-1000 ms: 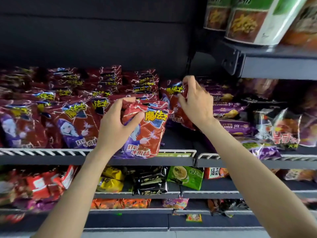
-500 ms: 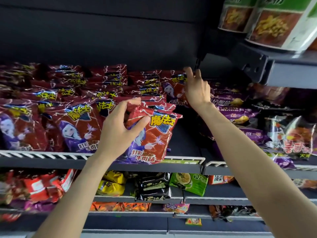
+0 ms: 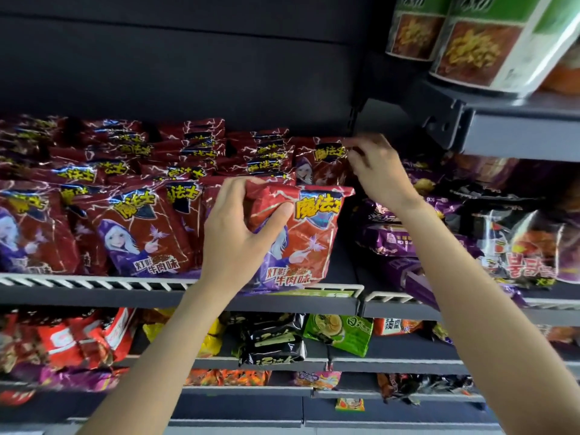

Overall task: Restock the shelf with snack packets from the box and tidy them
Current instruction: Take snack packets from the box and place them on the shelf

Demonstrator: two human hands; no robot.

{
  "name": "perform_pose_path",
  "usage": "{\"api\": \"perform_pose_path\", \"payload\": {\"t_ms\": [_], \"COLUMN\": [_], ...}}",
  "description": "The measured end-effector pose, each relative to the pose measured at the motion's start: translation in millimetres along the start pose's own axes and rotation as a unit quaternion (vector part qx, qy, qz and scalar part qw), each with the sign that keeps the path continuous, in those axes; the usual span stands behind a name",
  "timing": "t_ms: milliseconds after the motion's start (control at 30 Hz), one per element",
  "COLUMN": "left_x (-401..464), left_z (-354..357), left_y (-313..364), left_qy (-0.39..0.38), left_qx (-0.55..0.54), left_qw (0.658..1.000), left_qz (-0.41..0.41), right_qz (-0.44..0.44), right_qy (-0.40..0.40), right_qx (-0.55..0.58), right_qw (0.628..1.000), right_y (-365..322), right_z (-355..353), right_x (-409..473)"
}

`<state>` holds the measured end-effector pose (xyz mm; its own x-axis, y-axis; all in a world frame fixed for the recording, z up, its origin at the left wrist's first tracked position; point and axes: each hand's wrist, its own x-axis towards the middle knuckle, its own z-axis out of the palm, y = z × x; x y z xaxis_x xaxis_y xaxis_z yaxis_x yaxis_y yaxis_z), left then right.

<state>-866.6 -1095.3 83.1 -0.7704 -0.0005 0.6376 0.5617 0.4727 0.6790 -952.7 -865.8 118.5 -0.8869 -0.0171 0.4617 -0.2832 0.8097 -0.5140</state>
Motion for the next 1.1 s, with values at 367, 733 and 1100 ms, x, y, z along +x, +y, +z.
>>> {"api": "perform_pose_path", "payload": {"t_ms": [367,733,1100], "left_x": [0,11,3], "left_z": [36,11,3], "left_y": [25,-39,-53], "left_qy": [-0.027,-0.061,-0.095], "left_qx": [-0.01,0.304,0.346], "left_qw": [1.0,0.941,0.917], "left_qz": [0.007,0.133,0.177], "right_qz": [-0.049,0.09,0.051], "right_qy": [-0.114,0.007,0.057], "right_qx": [0.081,-0.089,-0.233], "right_qw": [0.989,0.992,0.97], "right_y": [-11,5,-28], "right_z": [-39,-44,7], "right_x": [-74,-38,-3]}}
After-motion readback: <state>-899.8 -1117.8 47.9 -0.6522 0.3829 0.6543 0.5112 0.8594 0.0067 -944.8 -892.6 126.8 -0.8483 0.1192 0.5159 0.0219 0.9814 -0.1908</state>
